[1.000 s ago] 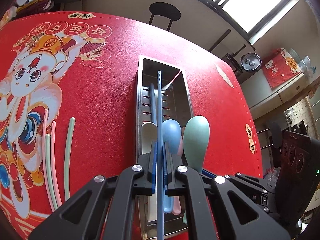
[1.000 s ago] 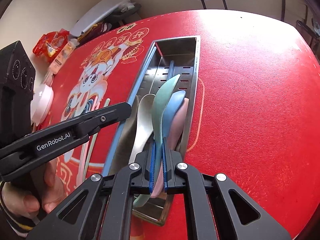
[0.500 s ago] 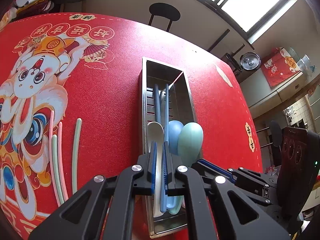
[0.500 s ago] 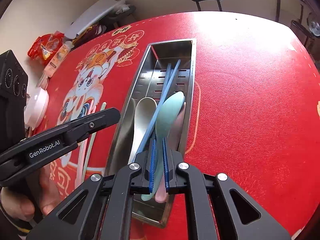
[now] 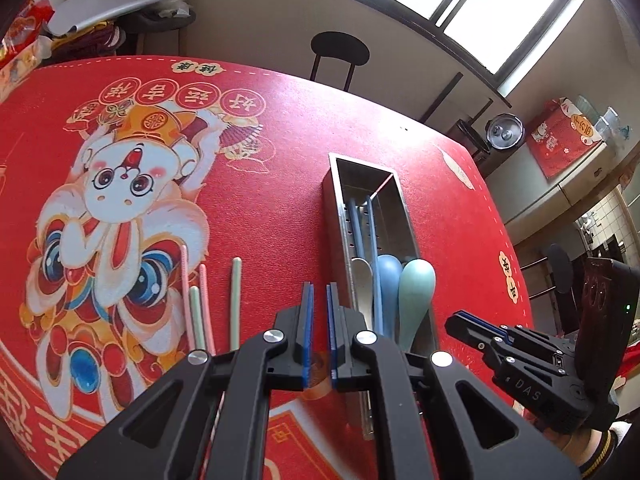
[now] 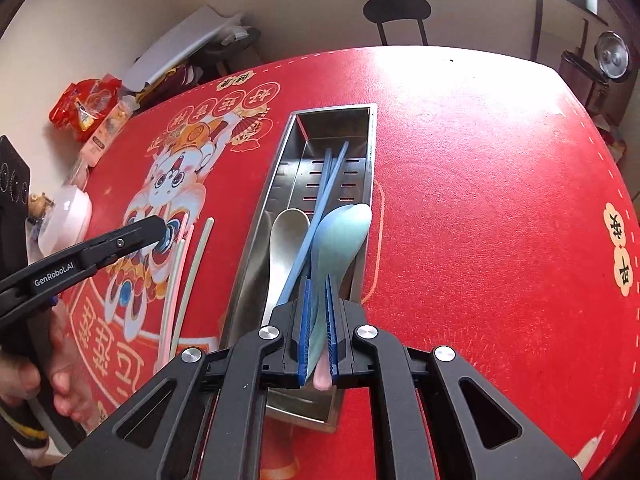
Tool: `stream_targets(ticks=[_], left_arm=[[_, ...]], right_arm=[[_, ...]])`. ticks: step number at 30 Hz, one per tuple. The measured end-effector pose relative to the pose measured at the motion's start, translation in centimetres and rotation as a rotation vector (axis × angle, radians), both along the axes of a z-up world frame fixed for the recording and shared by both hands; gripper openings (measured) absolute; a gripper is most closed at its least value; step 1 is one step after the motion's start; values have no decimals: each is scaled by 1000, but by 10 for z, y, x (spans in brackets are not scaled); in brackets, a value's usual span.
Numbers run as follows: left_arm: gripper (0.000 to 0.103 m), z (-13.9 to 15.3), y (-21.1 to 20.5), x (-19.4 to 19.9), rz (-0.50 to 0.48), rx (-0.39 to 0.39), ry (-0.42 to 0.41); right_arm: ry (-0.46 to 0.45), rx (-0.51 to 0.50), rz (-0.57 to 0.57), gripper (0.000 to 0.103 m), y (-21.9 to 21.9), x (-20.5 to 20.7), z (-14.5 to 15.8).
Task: Organize utensils
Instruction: 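Lower the spoon and chopstick into the tray and open both grippers, then move both tools to the pink and green chopsticks on the tablecloth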
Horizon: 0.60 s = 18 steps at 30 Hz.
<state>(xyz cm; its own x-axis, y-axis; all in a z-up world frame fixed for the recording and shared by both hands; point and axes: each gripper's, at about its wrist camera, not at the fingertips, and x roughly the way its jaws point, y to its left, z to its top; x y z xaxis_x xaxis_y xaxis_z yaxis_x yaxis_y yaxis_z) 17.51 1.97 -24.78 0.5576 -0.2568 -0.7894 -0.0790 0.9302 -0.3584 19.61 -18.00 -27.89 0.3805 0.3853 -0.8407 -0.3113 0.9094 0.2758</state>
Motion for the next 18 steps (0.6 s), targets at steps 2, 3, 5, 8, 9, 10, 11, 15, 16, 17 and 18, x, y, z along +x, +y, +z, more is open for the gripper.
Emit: stream_targets(ticks=[2,3,5,8,9,10,11,15,16,17,18], left_arm=[[7,2,11,-7,4,8,-1],[10,2,16,-11,5,12,-1],[15,3,28,-20,9,19,0],[20,3,44,-34,10,29,2],[22,2,49,-40,8,35,3],[23,1,54,-46,6,45,6],[24,-1,59,-51,3,53,10],[26,-11,72,-69,-8,77,34],[26,-14,75,-72,-9,77,41],[26,-17,78,-76,-10,73,47],[26,-19,80,-78,-11,73,52]], right_arm=[[-2,7,-8,8,1,-5,2],[-5,8,-11,8,2,-8,2],[-8,16,-12,8,5,-15,4],[-18,18,-6,8,13,-27,5],[-22,21,-3,8,16,-31,6],[-23,26,-2,8,20,-35,5],[-22,29,-1,8,25,-39,5],[-28,26,15,10,45,-54,1],[-26,26,21,12,51,-56,0],[-23,28,28,14,55,-58,-1],[-22,24,35,16,60,-60,-2]])
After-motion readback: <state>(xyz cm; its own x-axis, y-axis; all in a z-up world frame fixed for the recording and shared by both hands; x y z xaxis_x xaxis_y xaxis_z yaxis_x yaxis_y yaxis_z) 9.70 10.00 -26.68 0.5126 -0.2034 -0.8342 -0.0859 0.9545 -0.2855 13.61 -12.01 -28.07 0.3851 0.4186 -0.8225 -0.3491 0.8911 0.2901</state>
